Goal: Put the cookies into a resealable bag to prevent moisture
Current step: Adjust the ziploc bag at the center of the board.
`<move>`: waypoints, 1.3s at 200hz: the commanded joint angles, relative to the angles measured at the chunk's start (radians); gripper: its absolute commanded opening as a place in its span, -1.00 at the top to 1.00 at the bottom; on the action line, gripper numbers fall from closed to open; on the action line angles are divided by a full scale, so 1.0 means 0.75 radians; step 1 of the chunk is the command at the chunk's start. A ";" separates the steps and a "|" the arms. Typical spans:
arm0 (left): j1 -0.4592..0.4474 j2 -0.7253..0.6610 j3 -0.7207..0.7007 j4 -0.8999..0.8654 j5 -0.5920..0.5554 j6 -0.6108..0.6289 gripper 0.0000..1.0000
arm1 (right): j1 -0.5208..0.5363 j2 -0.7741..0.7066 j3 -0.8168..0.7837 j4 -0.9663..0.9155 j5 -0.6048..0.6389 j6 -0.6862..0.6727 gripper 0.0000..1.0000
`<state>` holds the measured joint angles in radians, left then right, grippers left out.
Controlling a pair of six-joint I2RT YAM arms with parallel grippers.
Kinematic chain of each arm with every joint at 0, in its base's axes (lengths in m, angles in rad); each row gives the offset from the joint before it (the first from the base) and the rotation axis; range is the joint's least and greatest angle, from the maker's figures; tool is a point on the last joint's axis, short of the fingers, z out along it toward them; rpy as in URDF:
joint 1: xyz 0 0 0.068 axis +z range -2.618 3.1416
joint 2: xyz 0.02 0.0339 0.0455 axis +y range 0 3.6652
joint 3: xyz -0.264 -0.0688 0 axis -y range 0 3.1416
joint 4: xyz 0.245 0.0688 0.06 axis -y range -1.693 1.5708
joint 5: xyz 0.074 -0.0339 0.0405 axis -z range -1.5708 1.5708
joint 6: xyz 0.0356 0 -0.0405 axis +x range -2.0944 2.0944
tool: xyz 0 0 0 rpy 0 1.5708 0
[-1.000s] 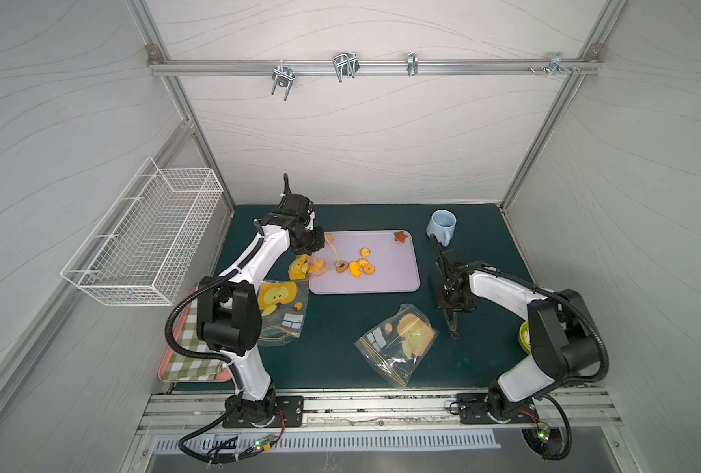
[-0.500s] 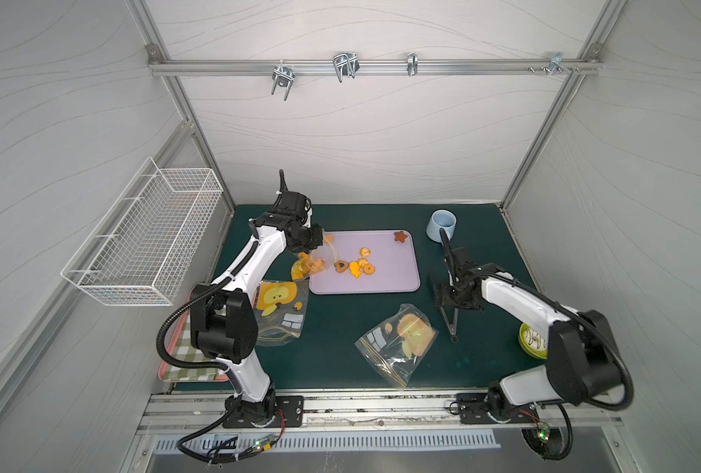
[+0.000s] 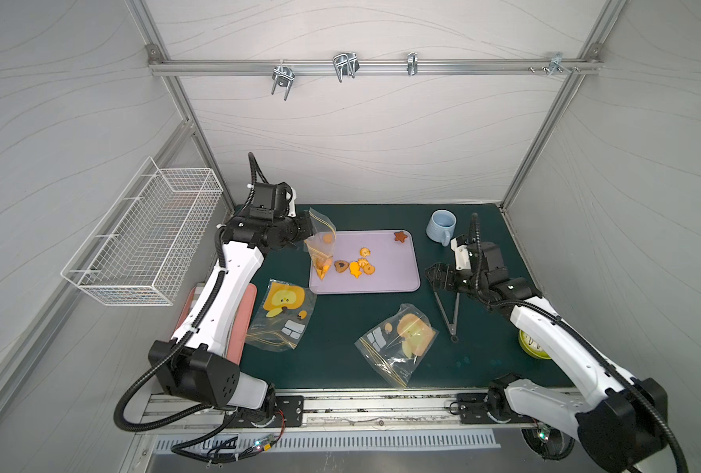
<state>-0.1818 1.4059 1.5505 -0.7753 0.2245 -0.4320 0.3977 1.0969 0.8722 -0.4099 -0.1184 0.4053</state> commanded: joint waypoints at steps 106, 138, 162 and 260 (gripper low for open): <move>-0.495 -0.298 -0.505 0.382 -0.461 -0.676 1.00 | 0.295 -0.174 -0.160 0.295 -0.119 -0.204 -0.73; -0.518 -0.287 -0.642 0.467 -0.495 -0.681 1.00 | 0.444 -0.182 -0.258 0.431 -0.071 -0.236 -0.75; -0.522 -0.251 -0.675 0.459 -0.471 -0.691 1.00 | 0.528 -0.140 -0.262 0.453 -0.006 -0.252 -0.75; -0.522 -0.177 -0.660 0.486 -0.462 -0.711 1.00 | 0.933 0.077 -0.137 0.560 0.527 -0.338 -0.66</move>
<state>-0.5705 1.2491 1.0225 -0.4576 -0.1017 -0.9382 1.0683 1.1187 0.7364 -0.0509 0.1349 0.1593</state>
